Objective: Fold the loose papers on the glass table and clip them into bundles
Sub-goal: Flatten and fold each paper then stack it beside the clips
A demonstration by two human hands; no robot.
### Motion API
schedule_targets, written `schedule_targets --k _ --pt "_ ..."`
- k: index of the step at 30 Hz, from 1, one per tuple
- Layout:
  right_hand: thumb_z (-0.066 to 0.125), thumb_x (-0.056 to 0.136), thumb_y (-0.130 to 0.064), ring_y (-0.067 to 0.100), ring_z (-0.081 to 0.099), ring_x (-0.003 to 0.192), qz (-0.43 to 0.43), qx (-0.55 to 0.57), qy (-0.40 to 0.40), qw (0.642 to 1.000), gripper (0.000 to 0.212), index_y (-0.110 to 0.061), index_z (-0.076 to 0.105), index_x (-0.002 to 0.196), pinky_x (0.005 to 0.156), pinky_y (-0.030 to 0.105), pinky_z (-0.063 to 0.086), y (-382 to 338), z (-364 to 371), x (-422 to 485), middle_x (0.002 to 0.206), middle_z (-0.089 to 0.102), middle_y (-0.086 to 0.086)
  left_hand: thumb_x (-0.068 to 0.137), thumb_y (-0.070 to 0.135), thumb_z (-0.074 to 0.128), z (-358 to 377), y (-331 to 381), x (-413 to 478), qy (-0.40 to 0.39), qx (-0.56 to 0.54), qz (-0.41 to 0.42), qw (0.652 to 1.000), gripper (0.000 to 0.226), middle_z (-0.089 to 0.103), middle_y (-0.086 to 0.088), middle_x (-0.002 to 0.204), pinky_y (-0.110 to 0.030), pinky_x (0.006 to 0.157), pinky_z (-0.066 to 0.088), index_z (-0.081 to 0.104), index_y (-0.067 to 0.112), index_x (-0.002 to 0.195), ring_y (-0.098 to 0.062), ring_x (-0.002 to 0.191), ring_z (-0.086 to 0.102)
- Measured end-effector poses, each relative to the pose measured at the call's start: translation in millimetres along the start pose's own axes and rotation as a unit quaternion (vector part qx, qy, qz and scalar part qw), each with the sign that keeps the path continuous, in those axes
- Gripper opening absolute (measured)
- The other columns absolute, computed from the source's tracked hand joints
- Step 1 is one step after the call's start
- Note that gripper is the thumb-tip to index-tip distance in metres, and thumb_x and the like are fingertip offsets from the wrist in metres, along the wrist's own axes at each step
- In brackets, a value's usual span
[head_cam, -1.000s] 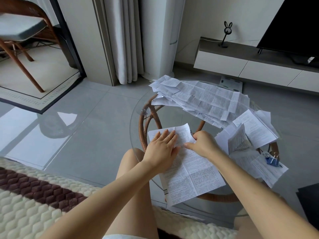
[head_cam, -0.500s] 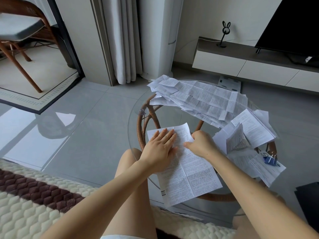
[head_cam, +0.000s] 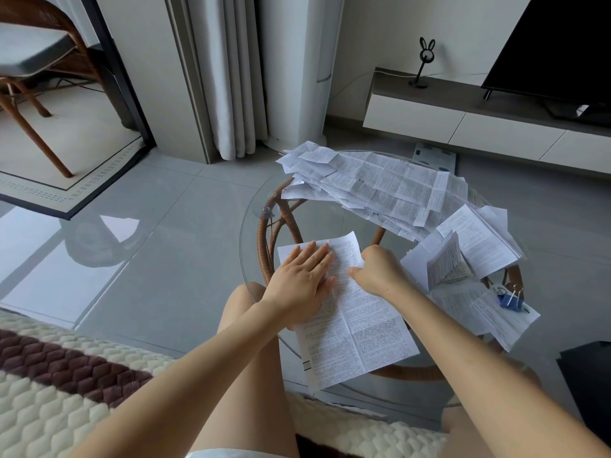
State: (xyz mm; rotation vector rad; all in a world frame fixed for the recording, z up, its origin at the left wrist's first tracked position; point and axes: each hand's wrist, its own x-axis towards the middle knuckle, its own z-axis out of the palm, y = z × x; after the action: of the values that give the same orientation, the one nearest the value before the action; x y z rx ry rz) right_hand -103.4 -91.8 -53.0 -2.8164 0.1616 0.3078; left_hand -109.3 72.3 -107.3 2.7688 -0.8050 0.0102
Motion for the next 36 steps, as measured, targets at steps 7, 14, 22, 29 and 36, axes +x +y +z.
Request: schedule_targets --k 7,14,22,29,36 --pt "0.062 0.089 -0.027 0.02 0.036 0.062 0.017 0.014 -0.004 1.0 0.05 -0.016 0.023 0.06 0.044 0.025 0.022 -2 -2 4 0.061 0.029 -0.002 0.095 0.054 0.002 -3 -2 4 -0.009 0.012 -0.005 1.0 0.068 0.004 0.001 0.159 -0.025 0.112 -0.019 0.01 0.019 0.153 -0.015 0.146 -0.007" --pt "0.061 0.088 -0.017 0.024 0.043 0.069 0.022 0.028 0.0 0.999 0.042 -0.013 0.029 0.06 0.045 0.026 0.025 -6 -5 11 0.062 0.037 -0.001 0.103 0.041 0.016 -9 -4 11 -0.028 0.014 -0.004 0.999 0.056 -0.001 0.002 0.159 -0.028 0.114 -0.018 0.005 0.019 0.153 -0.015 0.145 -0.012" --pt "0.059 0.092 -0.027 0.032 0.057 0.093 0.005 -0.031 0.038 0.999 0.024 -0.005 0.052 0.086 0.067 0.029 0.038 -11 -9 -9 0.095 0.061 0.014 0.096 0.06 0.014 -9 1 11 -0.06 0.055 -0.01 0.997 0.07 -0.007 0.003 0.159 -0.035 0.117 -0.013 0.0 0.023 0.153 -0.014 0.144 -0.017" --pt "0.082 0.067 -0.031 0.024 0.065 0.083 -0.213 -0.125 0.211 0.946 0.032 -0.009 0.068 0.086 0.09 0.043 0.052 -5 22 -55 0.085 0.068 0.005 0.094 0.063 0.02 -9 2 11 -0.075 0.079 -0.005 0.994 0.075 -0.011 0.002 0.159 -0.036 0.117 -0.014 -0.004 0.024 0.152 -0.016 0.144 -0.018" --pt "0.024 0.096 -0.058 0.03 0.042 0.132 -0.238 -0.102 0.107 0.96 0.06 -0.021 0.055 0.132 0.112 0.041 0.028 34 67 -94 0.141 0.047 0.016 0.089 0.07 0.012 -9 0 11 -0.082 0.066 -0.008 0.994 0.074 -0.011 0.003 0.159 -0.038 0.118 -0.011 -0.003 0.033 0.151 -0.016 0.144 -0.018"
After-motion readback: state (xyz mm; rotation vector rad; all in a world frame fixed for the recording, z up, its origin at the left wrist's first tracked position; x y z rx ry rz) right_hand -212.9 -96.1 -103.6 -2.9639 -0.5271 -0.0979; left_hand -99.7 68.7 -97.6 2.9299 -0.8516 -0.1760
